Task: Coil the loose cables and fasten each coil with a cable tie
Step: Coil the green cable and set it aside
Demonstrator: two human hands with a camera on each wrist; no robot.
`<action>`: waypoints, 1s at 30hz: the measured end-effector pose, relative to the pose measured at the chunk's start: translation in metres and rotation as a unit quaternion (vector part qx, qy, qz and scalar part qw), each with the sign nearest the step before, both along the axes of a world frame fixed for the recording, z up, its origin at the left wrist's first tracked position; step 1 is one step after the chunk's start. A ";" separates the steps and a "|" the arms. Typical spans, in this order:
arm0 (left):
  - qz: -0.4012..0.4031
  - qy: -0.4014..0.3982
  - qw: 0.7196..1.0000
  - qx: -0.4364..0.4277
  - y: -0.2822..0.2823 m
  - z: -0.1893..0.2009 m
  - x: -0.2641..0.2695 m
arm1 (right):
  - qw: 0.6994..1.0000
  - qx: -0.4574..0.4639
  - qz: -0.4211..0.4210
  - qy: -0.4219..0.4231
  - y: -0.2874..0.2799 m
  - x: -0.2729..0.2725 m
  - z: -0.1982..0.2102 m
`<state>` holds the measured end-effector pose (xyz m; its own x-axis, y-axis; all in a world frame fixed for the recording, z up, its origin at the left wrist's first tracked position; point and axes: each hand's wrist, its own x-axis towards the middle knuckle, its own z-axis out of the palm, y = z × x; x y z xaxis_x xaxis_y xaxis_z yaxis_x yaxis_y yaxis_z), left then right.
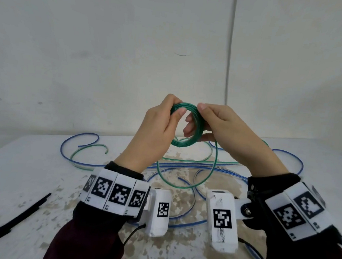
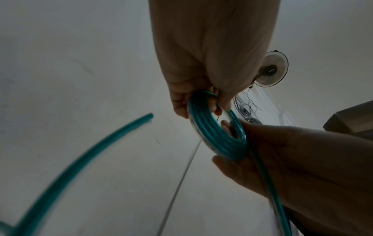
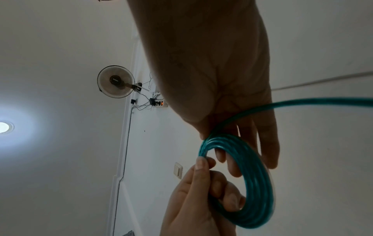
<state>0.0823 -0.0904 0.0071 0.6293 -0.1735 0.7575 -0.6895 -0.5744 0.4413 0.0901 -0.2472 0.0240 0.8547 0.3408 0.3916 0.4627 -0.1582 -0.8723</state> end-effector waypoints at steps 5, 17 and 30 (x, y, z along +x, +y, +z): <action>0.000 -0.003 1.000 -0.009 -0.001 0.001 -0.001 | 1.000 0.021 -0.003 -0.007 0.000 0.001 0.001; -0.050 0.065 0.995 -0.056 -0.005 0.001 -0.004 | 0.998 0.026 0.024 0.043 -0.004 0.004 0.000; -0.081 0.158 0.984 -0.015 0.000 0.005 -0.010 | 0.996 -0.079 -0.038 0.001 0.005 -0.002 -0.002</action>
